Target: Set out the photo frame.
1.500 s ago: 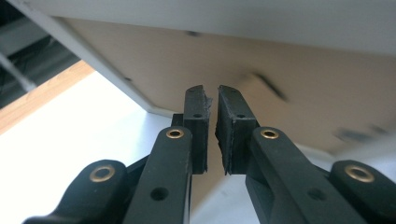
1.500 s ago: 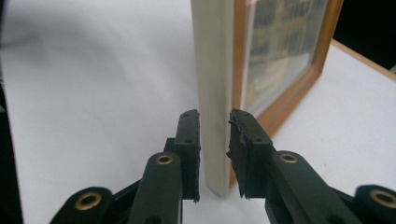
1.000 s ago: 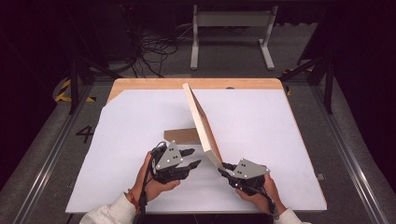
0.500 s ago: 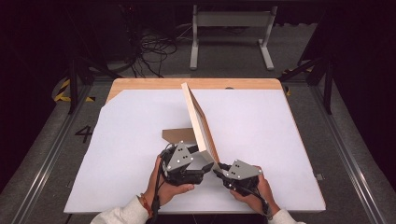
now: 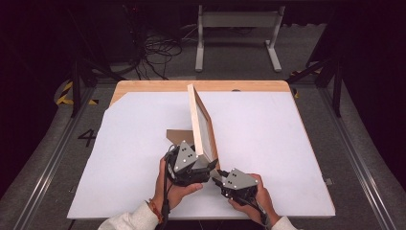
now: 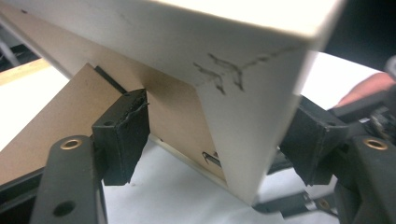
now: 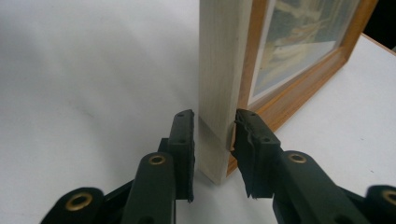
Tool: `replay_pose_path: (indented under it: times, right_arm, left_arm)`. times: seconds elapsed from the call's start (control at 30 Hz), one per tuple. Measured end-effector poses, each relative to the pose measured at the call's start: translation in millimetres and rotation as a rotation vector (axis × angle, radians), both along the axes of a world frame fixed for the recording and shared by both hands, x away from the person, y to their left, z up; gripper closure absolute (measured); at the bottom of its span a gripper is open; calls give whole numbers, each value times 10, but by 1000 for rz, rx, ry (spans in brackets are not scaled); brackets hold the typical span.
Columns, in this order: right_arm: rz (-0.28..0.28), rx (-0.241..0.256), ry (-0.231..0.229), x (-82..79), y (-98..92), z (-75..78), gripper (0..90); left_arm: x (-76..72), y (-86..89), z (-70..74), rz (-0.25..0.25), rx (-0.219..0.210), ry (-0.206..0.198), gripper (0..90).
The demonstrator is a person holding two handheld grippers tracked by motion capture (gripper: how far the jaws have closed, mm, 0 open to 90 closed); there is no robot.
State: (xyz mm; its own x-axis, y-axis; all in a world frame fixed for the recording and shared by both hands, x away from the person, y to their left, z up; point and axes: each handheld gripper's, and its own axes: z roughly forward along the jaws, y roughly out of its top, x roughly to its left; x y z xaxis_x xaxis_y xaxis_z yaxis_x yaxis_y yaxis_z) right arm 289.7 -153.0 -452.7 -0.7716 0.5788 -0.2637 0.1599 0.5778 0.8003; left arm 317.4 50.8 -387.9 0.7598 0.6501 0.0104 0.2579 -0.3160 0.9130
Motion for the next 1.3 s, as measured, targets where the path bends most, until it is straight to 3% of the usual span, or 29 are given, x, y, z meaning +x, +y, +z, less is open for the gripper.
replay_pose_path:
  times: [0.17, 0.3, 0.5, 0.63, 0.77, 0.87, 0.97, 1.13, 1.2, 1.3]
  right_arm:
    - [12, 14, 24, -5, 55, -1, 629]
    - [20, 8, 17, -13, 83, -7, 610]
    - [63, -10, 30, -62, 145, -18, 518]
    - [54, 8, 47, -56, 52, -2, 478]
    - [34, 19, 68, -29, -70, -4, 446]
    - [15, 22, 64, -12, -160, 6, 433]
    - [-11, 36, 57, 18, -264, 41, 427]
    - [-52, 63, 51, 66, -395, 73, 420]
    - [-60, 69, 53, 77, -426, 79, 420]
    - [-67, 69, 50, 90, -453, 82, 420]
  left_arm:
    - [23, 29, -2, -11, 10, -13, 279]
    - [49, 83, -4, -39, 8, -15, 284]
    - [68, 211, -3, -84, 17, -18, 353]
    - [83, 292, -12, -107, 14, -12, 441]
    - [87, 310, -12, -121, 18, -11, 445]
    - [92, 316, -46, -120, -9, 5, 450]
    - [80, 263, -142, -103, 10, 4, 436]
    - [76, 178, -315, -87, -21, 34, 463]
    - [79, 174, -345, -96, -55, 57, 478]
    - [81, 179, -353, -94, -65, 64, 487]
